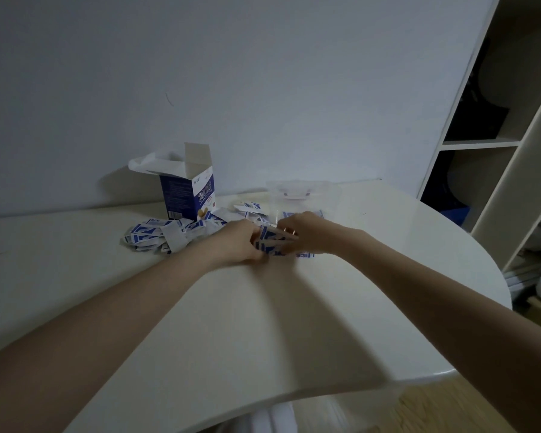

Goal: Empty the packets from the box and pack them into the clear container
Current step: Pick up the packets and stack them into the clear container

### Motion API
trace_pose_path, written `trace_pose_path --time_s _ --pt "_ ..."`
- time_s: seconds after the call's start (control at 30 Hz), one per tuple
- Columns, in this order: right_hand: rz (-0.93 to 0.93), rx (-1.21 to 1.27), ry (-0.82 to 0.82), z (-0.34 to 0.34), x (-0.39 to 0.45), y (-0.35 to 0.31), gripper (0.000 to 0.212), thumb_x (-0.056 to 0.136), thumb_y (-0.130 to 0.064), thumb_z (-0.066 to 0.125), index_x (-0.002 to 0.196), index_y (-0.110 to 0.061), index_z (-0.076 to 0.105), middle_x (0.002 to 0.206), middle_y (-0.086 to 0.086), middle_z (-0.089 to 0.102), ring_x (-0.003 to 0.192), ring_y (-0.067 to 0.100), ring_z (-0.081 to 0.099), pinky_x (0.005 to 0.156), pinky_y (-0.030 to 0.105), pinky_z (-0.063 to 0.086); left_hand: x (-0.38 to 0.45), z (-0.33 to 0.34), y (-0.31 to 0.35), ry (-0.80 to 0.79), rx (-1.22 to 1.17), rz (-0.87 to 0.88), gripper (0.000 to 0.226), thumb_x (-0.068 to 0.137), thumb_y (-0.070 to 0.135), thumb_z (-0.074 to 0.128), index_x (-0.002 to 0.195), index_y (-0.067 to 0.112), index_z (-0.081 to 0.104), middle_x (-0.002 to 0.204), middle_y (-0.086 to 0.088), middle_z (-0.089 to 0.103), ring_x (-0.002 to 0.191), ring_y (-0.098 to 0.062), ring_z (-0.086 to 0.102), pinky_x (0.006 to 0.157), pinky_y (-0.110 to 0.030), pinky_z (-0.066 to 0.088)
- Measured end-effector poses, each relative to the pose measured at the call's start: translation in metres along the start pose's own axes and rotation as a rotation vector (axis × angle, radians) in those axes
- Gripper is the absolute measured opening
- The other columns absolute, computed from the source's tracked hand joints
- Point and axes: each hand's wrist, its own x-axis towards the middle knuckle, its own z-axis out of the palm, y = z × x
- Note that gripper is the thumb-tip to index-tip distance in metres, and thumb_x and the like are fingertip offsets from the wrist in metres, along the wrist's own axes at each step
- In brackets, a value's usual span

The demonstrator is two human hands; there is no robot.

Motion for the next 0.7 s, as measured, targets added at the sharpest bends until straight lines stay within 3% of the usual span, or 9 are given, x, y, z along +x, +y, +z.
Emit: trace_pose_path --time_s 0.07,0.17,0.3,0.4,0.5,0.6,0.7 --pt "0.014 0.011 -0.011 -0.004 -0.002 0.007 0.029 0.083 -0.025 0.065 0.109 -0.012 0.062 0.110 0.009 0.062 0.086 0.021 0.050 0.070 0.029 0.043 -0.001 0.001 0.002 0.027 0.004 0.027 0.025 0.075 0.019 0.067 0.099 0.011 0.068 0.091 -0.007 0.070 0.081 -0.021 0.064 0.068 -0.029 0.048" --pt "0.033 -0.050 -0.069 -0.009 -0.006 0.015 0.028 0.085 -0.032 0.063 0.106 -0.014 0.062 0.103 0.007 0.062 0.082 0.018 0.049 0.070 0.031 0.043 -0.001 0.001 0.005 0.066 0.034 0.059 0.021 0.077 0.019 0.066 0.097 0.012 0.068 0.086 -0.009 0.069 0.067 -0.014 0.054 0.060 -0.025 0.040" --pt "0.099 -0.017 -0.226 -0.007 -0.009 0.014 0.012 0.087 -0.027 0.053 0.092 -0.018 0.046 0.067 -0.001 0.052 0.055 0.017 0.050 0.044 0.020 0.040 -0.001 0.006 0.011 0.086 0.087 0.122 0.028 0.080 0.015 0.064 0.106 0.008 0.060 0.080 -0.004 0.059 0.069 -0.017 0.049 0.067 -0.027 0.040" --pt "0.095 -0.033 -0.243 -0.008 -0.009 0.011 0.007 0.089 -0.023 0.049 0.090 -0.018 0.045 0.061 -0.001 0.049 0.045 0.014 0.046 0.035 0.014 0.035 -0.003 0.006 0.018 0.103 0.142 0.147 0.043 0.083 0.013 0.061 0.124 0.012 0.048 0.087 -0.005 0.054 0.074 -0.018 0.048 0.070 -0.030 0.041" --pt "0.110 -0.098 -0.281 -0.011 -0.010 0.006 0.011 0.092 -0.026 0.048 0.095 -0.016 0.045 0.067 -0.001 0.047 0.046 0.014 0.048 0.040 0.018 0.037 -0.004 0.006 0.019 0.128 0.296 0.191 0.050 0.088 0.007 0.052 0.135 0.017 0.038 0.088 -0.005 0.051 0.077 -0.021 0.050 0.070 -0.029 0.040" --pt "0.143 -0.181 -0.334 -0.013 -0.011 0.006 0.015 0.092 -0.026 0.049 0.098 -0.014 0.042 0.073 -0.001 0.043 0.044 0.013 0.052 0.045 0.022 0.039 -0.005 0.012 0.014 0.094 0.490 0.211 0.032 0.095 0.014 0.042 0.127 0.014 0.046 0.113 -0.010 0.054 0.100 -0.027 0.056 0.078 -0.032 0.040" --pt "0.138 -0.170 -0.310 -0.012 -0.010 0.008 0.016 0.089 -0.017 0.053 0.102 -0.009 0.049 0.068 -0.002 0.051 0.036 0.008 0.054 0.051 0.021 0.042 -0.004 0.016 0.010 0.093 0.582 0.221 0.029 0.098 0.020 0.039 0.125 0.014 0.048 0.116 -0.008 0.050 0.104 -0.028 0.055 0.076 -0.034 0.040"
